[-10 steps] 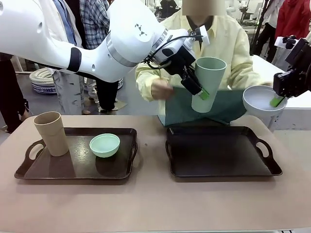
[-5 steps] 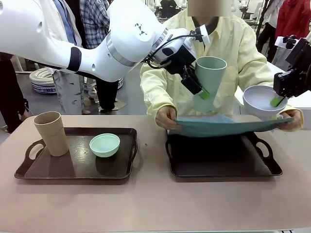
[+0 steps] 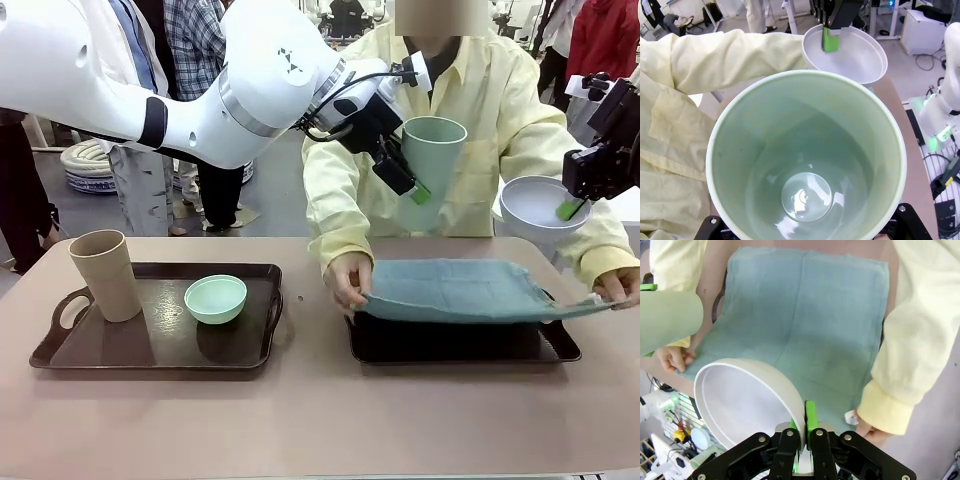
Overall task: Set up a tray with a mat and arrange the tableware.
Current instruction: Place the Picnic Bowl and Reusable plastic cup back onto the Handle tray in front of the human's position.
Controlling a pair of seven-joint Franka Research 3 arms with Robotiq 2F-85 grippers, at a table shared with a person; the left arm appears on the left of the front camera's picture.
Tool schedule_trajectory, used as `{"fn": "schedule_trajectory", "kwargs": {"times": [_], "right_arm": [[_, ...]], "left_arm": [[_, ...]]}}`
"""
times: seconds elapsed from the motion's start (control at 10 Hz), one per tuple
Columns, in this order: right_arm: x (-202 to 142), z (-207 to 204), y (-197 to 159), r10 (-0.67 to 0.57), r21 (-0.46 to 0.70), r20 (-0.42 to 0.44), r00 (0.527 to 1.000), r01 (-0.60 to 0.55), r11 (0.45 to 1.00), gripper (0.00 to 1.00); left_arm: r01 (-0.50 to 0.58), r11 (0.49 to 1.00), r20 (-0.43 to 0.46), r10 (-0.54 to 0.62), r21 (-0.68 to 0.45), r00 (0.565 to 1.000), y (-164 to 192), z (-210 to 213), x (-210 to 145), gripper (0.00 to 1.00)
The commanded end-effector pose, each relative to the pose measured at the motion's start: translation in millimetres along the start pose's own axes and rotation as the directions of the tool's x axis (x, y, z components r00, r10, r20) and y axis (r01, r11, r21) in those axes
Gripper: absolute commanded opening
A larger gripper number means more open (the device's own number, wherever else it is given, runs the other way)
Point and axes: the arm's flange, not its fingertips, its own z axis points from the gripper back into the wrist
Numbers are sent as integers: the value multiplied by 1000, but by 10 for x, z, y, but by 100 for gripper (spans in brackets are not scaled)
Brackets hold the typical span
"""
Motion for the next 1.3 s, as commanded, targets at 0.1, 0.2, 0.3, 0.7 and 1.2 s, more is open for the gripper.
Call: {"fn": "schedule_trajectory", "kwargs": {"times": [0.1,0.2,0.3,0.7,1.2], "right_arm": [[5,-2,-3,7,-1,3,1000,-7,1000,1],[5,-2,-3,7,-1,3,1000,-7,1000,1],[5,-2,-3,7,-1,3,1000,-7,1000,1],[5,-2,-3,7,-1,3,1000,-7,1000,1],[5,-2,-3,7,-1,3,1000,-7,1000,1]], "left_arm": [[22,1000,6,-22,13,1000,8,7,3,7],[22,1000,6,-22,13,1000,8,7,3,7],[22,1000,6,-22,13,1000,8,7,3,7],[22,1000,6,-22,13,1000,8,7,3,7],[22,1000,6,-22,13,1000,8,7,3,7]]}}
